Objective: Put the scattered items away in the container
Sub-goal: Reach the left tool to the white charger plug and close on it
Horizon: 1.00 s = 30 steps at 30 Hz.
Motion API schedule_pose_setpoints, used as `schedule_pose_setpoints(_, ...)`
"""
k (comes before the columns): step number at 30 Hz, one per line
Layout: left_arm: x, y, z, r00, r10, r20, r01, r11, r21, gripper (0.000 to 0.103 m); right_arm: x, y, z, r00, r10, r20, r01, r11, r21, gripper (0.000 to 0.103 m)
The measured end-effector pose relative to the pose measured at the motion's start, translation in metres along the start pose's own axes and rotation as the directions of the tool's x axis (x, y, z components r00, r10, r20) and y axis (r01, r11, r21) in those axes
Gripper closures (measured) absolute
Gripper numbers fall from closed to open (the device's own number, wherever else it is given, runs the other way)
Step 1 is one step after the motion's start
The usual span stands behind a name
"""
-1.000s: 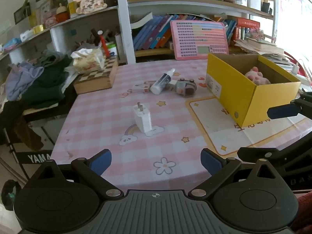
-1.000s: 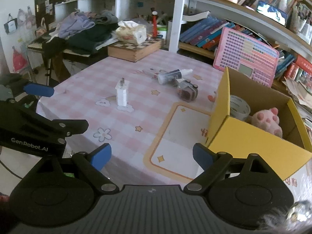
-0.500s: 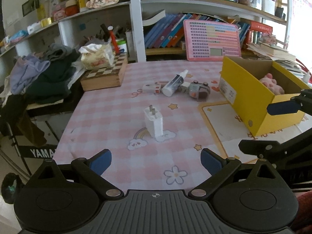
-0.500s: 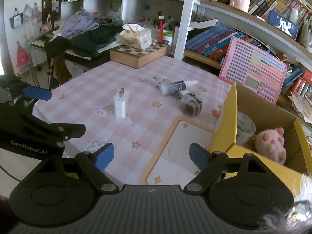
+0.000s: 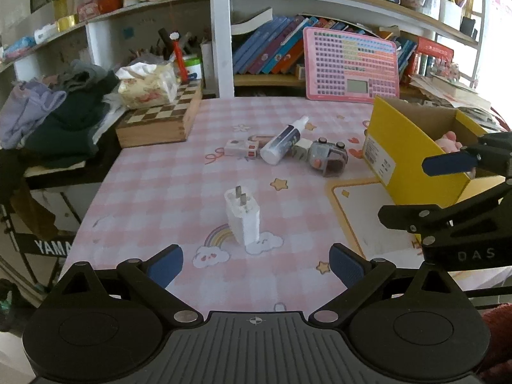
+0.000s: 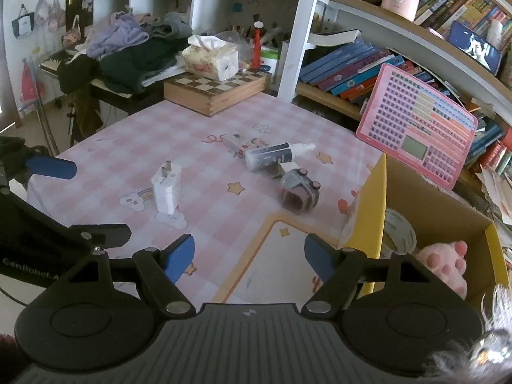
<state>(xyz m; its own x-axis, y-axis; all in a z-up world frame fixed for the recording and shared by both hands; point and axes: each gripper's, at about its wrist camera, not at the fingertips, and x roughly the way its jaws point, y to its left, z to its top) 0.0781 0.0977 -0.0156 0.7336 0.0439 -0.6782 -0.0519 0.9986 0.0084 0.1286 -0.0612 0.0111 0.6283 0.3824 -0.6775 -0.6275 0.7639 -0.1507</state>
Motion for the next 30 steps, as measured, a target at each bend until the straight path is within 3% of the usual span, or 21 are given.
schedule_pose_setpoints(20,0.051,-0.001,0.026,0.999,-0.037,-0.031,0.035,0.998,-0.043,0.01,0.072,-0.036,0.046,0.994,0.05,-0.096,-0.045,0.997,0.058,0.03)
schedule_pose_setpoints(27,0.071,0.008,0.033,0.998,-0.017,-0.056,0.013,0.997,-0.078,0.022,0.103,-0.046,0.06,0.988,0.041,-0.146,-0.031,0.997,0.066,0.033)
schedule_pose_setpoints(30,0.08,0.01,0.035,0.997,-0.01,-0.072,0.004,0.996,-0.092,0.023,0.117,-0.051,0.065,0.985,0.036,-0.166,-0.024,0.997,0.074,0.034)
